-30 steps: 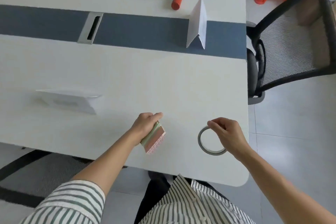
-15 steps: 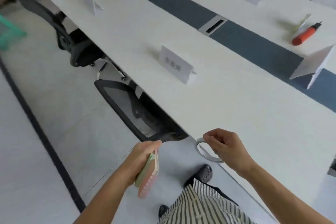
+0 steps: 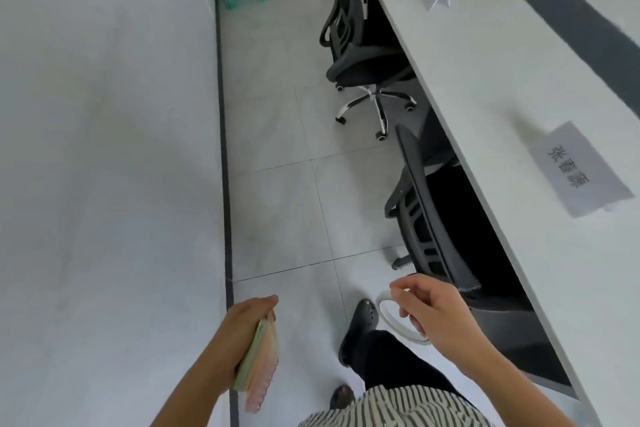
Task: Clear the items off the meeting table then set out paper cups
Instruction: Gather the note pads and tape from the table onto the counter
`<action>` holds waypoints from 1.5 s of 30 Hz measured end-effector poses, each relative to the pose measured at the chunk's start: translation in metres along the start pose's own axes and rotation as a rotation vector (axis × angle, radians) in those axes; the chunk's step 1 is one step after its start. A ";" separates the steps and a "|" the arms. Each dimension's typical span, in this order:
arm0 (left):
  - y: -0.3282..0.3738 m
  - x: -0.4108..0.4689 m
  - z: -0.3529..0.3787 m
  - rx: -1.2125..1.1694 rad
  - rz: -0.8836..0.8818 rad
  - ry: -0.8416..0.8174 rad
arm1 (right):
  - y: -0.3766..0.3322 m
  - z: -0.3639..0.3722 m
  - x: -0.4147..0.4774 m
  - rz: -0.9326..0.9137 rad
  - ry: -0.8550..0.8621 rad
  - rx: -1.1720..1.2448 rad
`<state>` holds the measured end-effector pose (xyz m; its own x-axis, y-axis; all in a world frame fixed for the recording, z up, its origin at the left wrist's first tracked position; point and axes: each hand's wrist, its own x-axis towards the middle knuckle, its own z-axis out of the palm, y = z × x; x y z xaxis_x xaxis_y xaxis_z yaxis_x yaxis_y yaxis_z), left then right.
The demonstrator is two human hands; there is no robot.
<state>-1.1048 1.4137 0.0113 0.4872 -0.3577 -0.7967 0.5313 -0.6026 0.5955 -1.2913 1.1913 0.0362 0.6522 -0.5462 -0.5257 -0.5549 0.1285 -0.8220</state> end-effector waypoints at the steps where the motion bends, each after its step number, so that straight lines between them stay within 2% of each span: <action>1: 0.004 0.008 -0.007 -0.021 -0.007 0.006 | -0.007 0.006 0.014 -0.006 -0.015 -0.031; 7: 0.073 0.064 -0.046 -0.063 0.002 0.045 | -0.076 0.043 0.125 -0.090 -0.096 -0.224; 12: 0.160 0.102 -0.095 -0.065 0.113 0.107 | -0.168 0.078 0.214 -0.192 -0.166 -0.301; 16: 0.205 0.144 -0.140 -0.112 0.119 0.156 | -0.231 0.105 0.283 -0.232 -0.216 -0.319; 20: 0.249 0.217 -0.188 -0.132 0.059 0.151 | -0.273 0.130 0.362 -0.223 -0.196 -0.350; 24: 0.334 0.286 -0.231 -0.118 0.075 0.101 | -0.326 0.144 0.428 -0.198 -0.102 -0.332; 30: 0.499 0.364 -0.269 0.037 0.201 0.026 | -0.405 0.140 0.516 -0.152 0.034 -0.220; 34: 0.578 0.430 -0.277 0.084 0.199 0.008 | -0.433 0.128 0.593 -0.111 0.077 -0.206; 40: 0.680 0.534 -0.283 0.092 0.092 0.019 | -0.491 0.093 0.753 -0.071 0.012 -0.291; 45: 0.796 0.605 -0.299 0.070 0.143 0.061 | -0.598 0.068 0.889 -0.185 -0.055 -0.427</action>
<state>-0.1801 0.9312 0.0344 0.5967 -0.4012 -0.6950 0.4049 -0.5973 0.6924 -0.3452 0.6852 0.0455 0.7803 -0.4814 -0.3992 -0.5820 -0.3254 -0.7452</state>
